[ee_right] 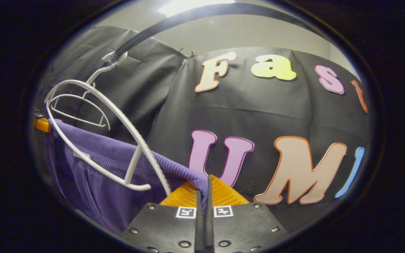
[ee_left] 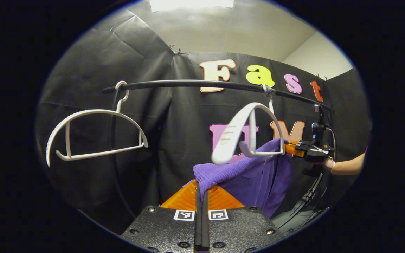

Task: Grasp the clothes on the hanger with both hands and then place them into the laundry hamper below.

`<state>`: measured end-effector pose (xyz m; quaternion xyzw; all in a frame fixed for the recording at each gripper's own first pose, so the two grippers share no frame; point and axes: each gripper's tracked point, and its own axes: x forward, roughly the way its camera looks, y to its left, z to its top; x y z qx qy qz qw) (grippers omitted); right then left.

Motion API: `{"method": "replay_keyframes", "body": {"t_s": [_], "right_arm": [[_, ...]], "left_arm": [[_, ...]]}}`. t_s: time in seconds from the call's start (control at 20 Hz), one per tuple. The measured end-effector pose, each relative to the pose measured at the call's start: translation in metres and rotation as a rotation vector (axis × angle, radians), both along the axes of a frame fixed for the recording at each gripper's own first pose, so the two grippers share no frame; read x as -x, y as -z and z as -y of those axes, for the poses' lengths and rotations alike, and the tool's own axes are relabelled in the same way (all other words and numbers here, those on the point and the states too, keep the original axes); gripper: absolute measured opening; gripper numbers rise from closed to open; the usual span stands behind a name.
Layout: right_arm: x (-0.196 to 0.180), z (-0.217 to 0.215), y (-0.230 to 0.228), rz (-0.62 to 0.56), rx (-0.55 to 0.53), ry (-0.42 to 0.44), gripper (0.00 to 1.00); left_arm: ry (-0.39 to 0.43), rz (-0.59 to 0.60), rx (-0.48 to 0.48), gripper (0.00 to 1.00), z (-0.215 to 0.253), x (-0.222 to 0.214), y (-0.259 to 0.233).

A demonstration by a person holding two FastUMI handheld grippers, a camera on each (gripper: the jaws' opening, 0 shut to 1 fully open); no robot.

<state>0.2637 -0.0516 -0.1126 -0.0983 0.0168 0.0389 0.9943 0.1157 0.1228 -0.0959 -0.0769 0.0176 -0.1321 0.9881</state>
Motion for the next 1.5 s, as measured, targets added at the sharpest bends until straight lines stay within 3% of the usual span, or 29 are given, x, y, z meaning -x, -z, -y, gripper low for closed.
{"method": "replay_keyframes", "body": {"t_s": [0.05,0.45,0.95,1.0,1.1,1.25,1.3,1.5], "right_arm": [[0.003,0.0,0.007,-0.01,0.006,0.007,0.04],[0.028,0.002,0.047,-0.104,-0.057,0.04,0.04],[0.069,-0.076,0.078,-0.186,-0.132,-0.071,0.04],[0.074,-0.085,0.08,-0.194,-0.149,-0.081,0.0],[0.08,-0.1,0.09,-0.223,-0.177,-0.097,0.04],[0.091,-0.114,0.112,-0.274,-0.199,-0.108,0.08],[0.095,-0.118,0.122,-0.294,-0.2,-0.111,0.0],[0.11,-0.124,0.167,-0.395,-0.217,-0.096,0.04]], "left_arm": [[-0.015,-0.003,-0.011,0.0,0.003,0.003,0.003],[-0.031,-0.061,0.003,0.0,0.032,-0.001,0.03],[0.081,-0.098,0.048,0.0,0.123,-0.013,0.05],[0.087,-0.1,0.059,0.0,0.131,-0.015,0.051],[0.095,-0.116,0.077,0.0,0.145,-0.022,0.059],[0.101,-0.162,0.101,0.0,0.157,-0.026,0.081],[0.101,-0.184,0.106,0.0,0.159,-0.027,0.091],[0.098,-0.279,0.094,0.01,0.168,-0.027,0.137]]}}
